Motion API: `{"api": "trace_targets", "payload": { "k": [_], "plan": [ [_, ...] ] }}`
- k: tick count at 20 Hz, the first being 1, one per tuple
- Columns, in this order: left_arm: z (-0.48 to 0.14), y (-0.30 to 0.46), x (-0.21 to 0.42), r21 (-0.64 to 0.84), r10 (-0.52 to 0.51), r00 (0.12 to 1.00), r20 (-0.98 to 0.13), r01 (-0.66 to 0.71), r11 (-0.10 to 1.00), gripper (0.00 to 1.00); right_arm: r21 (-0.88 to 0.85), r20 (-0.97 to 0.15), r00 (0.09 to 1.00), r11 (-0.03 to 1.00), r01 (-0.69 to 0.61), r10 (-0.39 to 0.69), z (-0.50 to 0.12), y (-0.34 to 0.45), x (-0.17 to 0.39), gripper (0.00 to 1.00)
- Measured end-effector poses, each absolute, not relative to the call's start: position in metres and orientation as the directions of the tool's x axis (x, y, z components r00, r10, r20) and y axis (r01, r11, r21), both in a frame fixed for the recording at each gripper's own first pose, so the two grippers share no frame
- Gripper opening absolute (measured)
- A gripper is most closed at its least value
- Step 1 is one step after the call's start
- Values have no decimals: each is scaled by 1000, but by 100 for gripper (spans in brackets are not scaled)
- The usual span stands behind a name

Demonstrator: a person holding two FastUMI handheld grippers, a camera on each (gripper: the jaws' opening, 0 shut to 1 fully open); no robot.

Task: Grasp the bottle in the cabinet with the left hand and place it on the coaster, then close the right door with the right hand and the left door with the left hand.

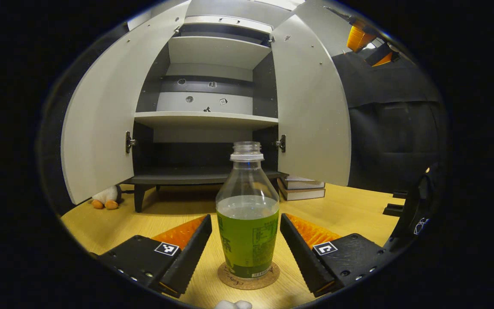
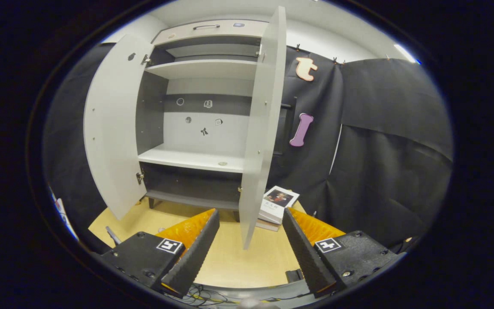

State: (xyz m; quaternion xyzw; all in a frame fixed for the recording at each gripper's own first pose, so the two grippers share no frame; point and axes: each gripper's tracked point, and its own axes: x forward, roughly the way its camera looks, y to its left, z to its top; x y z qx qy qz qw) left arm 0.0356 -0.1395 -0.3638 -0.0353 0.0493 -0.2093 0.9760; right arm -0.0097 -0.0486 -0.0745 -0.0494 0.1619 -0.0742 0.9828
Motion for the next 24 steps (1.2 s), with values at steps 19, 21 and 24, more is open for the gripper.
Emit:
{"api": "trace_targets", "payload": {
  "k": [19, 21, 24],
  "plan": [
    [-175, -96, 34, -84, -310, 949, -61, 305, 949, 97, -33, -226, 964, 990, 136, -140, -60, -65, -17, 98],
    [-144, -78, 31, -52, -275, 960, -56, 272, 961, 97, -28, -202, 970, 990, 135, -138, -56, -73, -12, 98],
    [-100, -48, 22, -49, -224, 974, -41, 222, 974, 97, -32, -169, 974, 989, 145, -149, -52, -90, -4, 96]
  ]
}}
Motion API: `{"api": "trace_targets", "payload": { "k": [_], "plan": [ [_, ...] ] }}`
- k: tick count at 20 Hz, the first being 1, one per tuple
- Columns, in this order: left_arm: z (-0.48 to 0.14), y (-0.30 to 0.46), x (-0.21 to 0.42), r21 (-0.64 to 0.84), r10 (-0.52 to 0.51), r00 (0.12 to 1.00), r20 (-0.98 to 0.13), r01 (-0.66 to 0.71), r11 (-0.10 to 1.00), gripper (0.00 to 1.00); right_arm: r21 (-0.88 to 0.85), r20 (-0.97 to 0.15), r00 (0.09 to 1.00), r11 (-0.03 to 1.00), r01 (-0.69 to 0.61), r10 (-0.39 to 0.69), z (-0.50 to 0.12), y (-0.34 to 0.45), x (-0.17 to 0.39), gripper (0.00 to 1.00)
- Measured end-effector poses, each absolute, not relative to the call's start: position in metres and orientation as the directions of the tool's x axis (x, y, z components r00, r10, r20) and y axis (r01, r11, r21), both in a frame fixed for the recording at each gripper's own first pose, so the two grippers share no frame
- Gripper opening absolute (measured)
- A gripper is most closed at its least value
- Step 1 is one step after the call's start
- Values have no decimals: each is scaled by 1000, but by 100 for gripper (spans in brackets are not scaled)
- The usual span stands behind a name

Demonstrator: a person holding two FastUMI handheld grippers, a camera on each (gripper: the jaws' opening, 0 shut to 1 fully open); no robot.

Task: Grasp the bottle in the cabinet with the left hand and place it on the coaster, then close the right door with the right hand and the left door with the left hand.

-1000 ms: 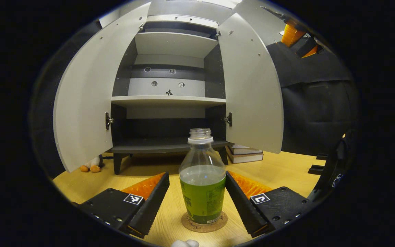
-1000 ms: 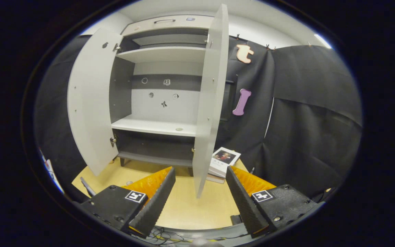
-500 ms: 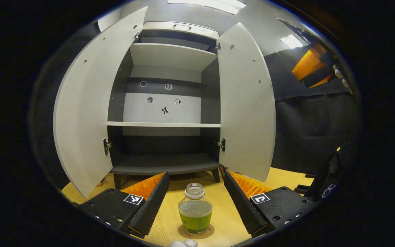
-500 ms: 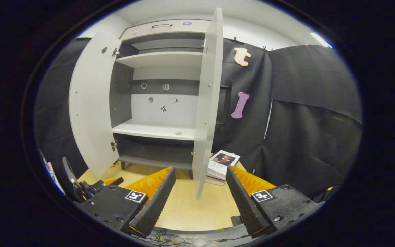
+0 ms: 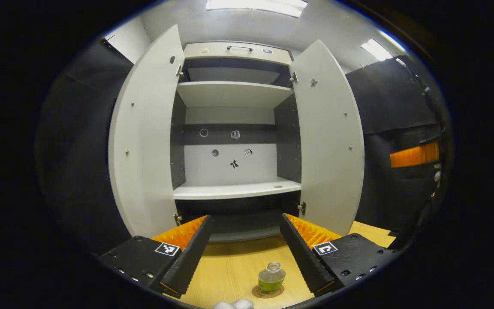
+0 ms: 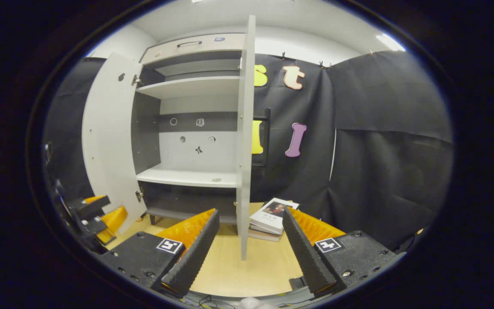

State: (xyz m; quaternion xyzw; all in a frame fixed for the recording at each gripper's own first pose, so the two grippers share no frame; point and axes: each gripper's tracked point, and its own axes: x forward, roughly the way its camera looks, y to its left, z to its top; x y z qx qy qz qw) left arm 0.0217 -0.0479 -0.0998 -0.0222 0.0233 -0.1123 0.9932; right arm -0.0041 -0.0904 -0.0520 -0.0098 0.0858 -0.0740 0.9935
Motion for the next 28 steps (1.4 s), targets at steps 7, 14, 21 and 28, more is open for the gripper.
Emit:
{"api": "trace_targets", "payload": {
  "k": [7, 14, 21, 28],
  "plan": [
    [-48, 15, -14, 3, -38, 997, -69, 38, 999, 97, 14, -140, 977, 986, 165, -161, -36, -159, 40, 98],
    [-22, 2, -30, 54, 85, 994, -70, -81, 995, 97, 114, -88, 994, 990, 81, -71, 13, -210, 107, 98],
    [-29, -25, -39, 7, 173, 981, -89, -173, 985, 96, 87, -55, 992, 990, -111, 116, 38, -180, 143, 97],
    [-32, -29, -41, -24, 165, 982, -88, -168, 986, 96, -6, -68, 992, 995, -104, 104, 39, -165, 139, 96]
  ]
}}
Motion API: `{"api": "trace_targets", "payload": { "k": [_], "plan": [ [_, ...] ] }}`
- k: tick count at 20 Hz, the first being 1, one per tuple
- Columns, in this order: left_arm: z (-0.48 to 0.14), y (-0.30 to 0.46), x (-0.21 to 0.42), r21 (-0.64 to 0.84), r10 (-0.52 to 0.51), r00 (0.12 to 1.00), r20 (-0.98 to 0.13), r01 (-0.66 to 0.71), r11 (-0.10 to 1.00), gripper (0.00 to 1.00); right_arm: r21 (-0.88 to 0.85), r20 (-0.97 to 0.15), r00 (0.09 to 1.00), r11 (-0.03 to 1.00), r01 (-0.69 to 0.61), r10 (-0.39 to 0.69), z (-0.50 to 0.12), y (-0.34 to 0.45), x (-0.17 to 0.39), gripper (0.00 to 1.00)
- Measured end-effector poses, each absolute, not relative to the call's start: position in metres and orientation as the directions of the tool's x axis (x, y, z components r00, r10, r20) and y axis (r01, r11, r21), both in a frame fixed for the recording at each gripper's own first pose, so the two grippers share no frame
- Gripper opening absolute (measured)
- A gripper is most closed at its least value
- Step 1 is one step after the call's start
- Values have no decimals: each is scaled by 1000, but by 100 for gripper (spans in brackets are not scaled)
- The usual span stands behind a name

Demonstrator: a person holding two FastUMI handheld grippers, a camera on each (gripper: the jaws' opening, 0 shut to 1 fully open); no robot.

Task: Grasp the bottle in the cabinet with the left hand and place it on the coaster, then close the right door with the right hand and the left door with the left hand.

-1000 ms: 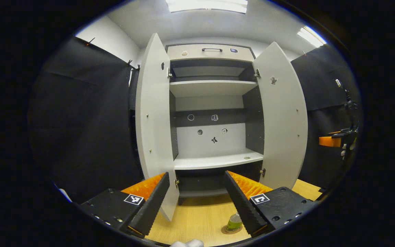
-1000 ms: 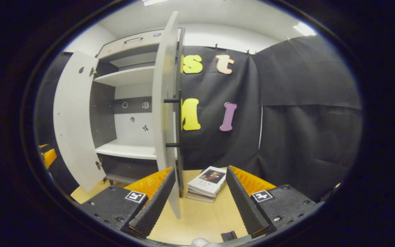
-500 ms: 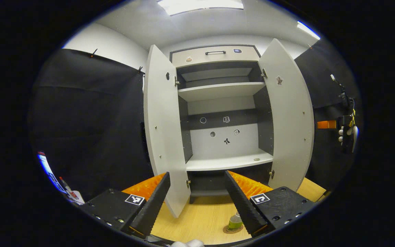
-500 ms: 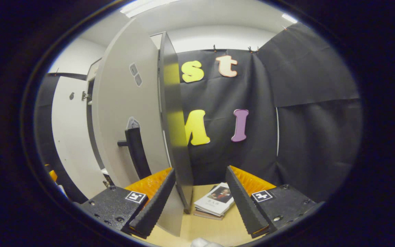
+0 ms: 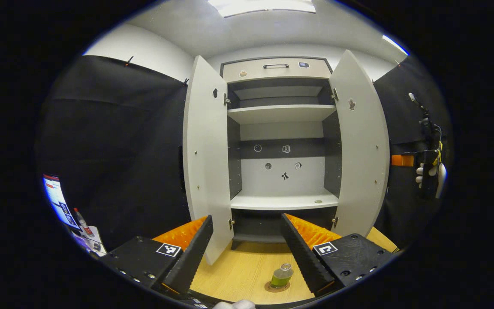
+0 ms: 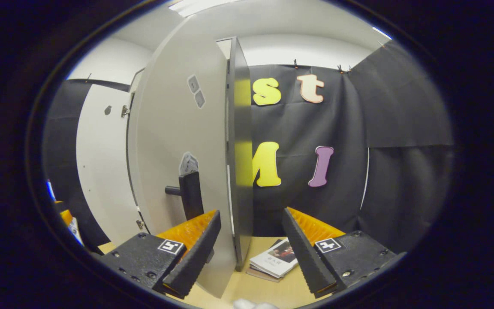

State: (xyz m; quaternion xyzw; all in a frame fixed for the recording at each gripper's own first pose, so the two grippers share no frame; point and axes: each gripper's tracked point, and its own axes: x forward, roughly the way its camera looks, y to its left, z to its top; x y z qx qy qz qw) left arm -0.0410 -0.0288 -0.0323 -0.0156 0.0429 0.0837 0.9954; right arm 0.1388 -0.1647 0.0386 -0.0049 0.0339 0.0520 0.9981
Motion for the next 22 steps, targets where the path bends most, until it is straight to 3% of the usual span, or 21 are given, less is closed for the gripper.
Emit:
{"api": "trace_targets", "payload": {
  "k": [11, 16, 22],
  "plan": [
    [-36, 34, -21, 3, 85, 994, -65, -85, 996, 96, -6, -65, 995, 997, -79, 78, 34, -64, 142, 96],
    [-40, 54, -23, -6, 56, 997, -57, -57, 998, 96, 34, -101, 971, 976, -216, 219, 22, 2, 141, 94],
    [-41, 69, -25, -16, 23, 999, -42, -24, 1000, 96, 41, -121, 967, 974, -223, 226, 13, 21, 114, 97]
  ]
}}
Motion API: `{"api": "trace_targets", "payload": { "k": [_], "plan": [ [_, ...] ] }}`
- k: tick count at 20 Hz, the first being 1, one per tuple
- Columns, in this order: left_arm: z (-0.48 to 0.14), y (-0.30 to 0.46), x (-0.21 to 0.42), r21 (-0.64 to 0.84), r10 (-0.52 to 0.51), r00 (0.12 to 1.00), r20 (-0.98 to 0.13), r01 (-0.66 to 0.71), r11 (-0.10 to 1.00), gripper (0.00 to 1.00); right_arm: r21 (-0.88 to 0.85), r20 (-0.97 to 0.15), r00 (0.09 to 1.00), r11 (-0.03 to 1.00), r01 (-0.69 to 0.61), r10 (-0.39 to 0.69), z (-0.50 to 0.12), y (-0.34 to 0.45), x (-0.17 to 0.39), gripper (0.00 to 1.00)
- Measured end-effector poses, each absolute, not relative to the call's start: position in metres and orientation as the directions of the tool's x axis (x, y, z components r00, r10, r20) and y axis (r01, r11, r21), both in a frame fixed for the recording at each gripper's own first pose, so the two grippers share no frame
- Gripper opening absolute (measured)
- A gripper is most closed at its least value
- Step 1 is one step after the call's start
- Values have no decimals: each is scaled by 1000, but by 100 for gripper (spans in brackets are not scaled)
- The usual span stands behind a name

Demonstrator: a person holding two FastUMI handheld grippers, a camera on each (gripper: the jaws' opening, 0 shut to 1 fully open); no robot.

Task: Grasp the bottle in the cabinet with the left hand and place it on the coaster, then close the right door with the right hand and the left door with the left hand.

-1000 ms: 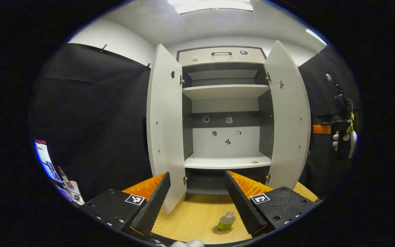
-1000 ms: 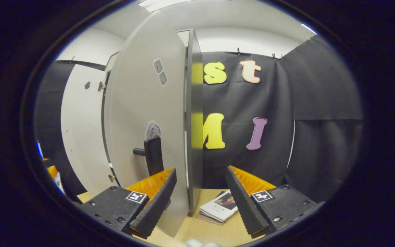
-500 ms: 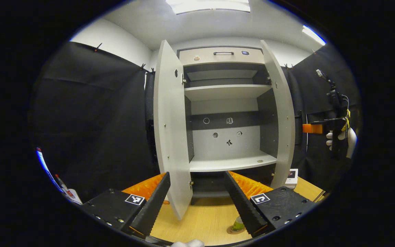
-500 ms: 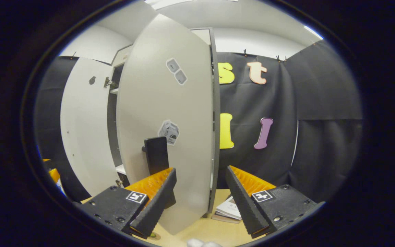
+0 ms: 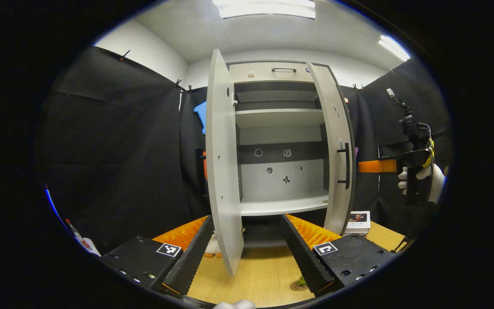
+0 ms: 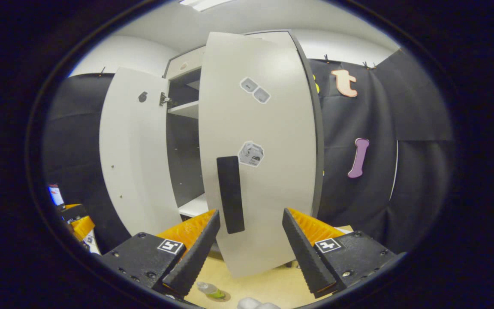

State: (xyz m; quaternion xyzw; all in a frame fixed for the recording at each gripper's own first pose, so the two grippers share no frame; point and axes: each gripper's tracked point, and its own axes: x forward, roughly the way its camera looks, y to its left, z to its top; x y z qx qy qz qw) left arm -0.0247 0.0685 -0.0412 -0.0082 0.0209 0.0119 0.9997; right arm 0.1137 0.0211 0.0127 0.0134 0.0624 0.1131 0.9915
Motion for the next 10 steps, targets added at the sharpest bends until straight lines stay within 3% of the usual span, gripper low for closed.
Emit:
{"api": "trace_targets", "payload": {
  "k": [10],
  "plan": [
    [-48, 129, 3, -16, 41, 999, -27, -41, 999, 96, -17, -119, 985, 992, -127, 124, -2, 18, 46, 94]
  ]
}}
